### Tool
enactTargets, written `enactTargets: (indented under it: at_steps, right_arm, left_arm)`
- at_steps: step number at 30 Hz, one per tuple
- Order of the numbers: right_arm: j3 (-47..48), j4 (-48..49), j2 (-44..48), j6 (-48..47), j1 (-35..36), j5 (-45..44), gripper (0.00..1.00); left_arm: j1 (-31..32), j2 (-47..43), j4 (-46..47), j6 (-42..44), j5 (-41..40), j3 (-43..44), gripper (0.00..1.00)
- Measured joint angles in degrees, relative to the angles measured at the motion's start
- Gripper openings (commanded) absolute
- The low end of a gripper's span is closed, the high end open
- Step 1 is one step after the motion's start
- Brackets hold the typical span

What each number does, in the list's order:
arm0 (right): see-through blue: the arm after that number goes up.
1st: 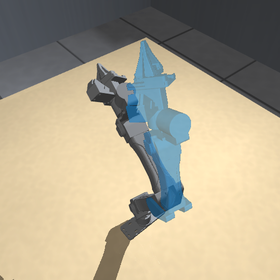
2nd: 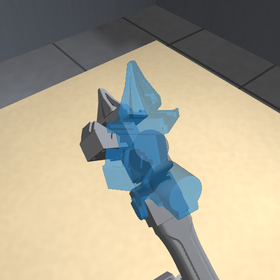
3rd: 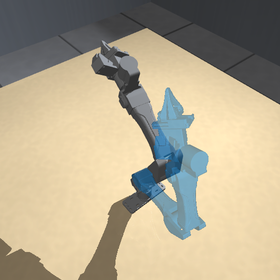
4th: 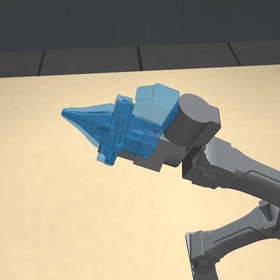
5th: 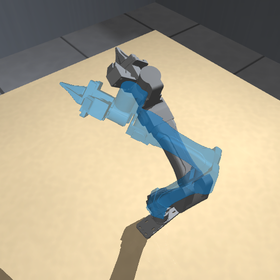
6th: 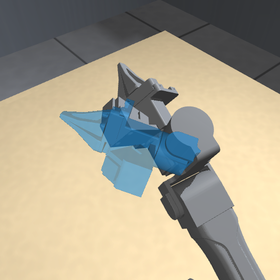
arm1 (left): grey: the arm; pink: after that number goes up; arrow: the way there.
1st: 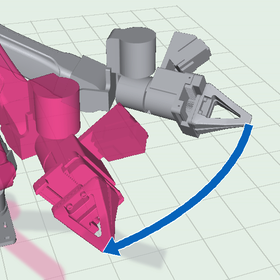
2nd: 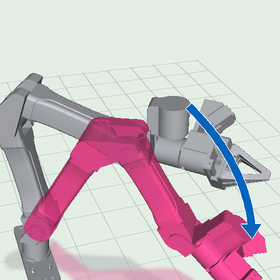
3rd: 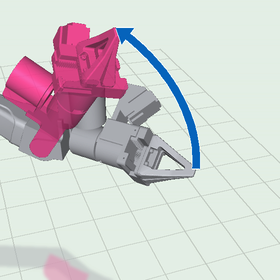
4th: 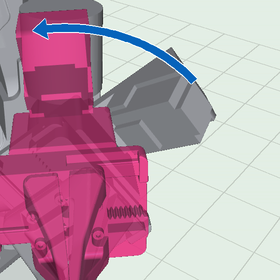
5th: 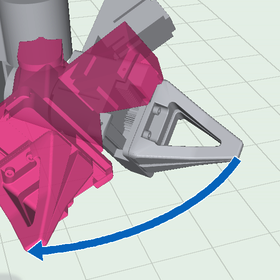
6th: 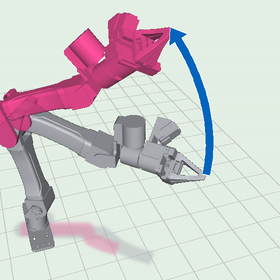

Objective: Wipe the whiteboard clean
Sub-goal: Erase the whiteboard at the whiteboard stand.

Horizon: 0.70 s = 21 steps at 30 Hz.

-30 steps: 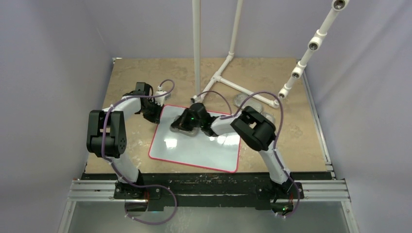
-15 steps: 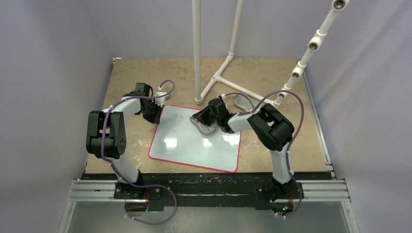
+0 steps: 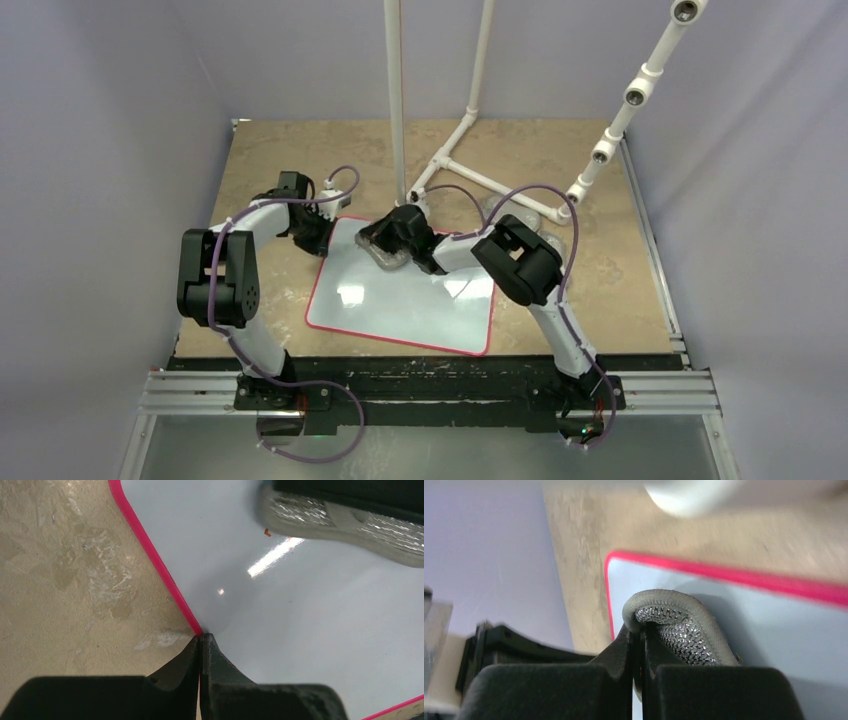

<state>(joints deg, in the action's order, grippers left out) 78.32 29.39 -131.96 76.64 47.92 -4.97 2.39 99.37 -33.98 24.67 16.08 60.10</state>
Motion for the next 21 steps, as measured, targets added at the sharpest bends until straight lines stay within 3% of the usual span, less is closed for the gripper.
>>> enactTargets:
  at_steps: [9,11,15,21]
  right_arm:
    - [-32.7,10.6,18.5,2.5,-3.1,0.2,0.0]
    - [-36.0,12.1,20.4,2.9,-3.9,-0.3,0.0]
    - [-31.5,11.5,17.4,2.3,-2.9,-0.7,0.0]
    - [-7.4,3.9,3.9,-0.8,1.9,-2.8,0.0]
  left_arm:
    - [0.0,-0.1,0.0,0.0,0.0,-0.1,0.0]
    - [0.0,-0.1,0.0,0.0,0.0,-0.1,0.0]
    - [0.0,-0.1,0.0,0.0,0.0,-0.1,0.0]
    - [0.0,-0.1,-0.1,0.0,0.1,-0.1,0.0]
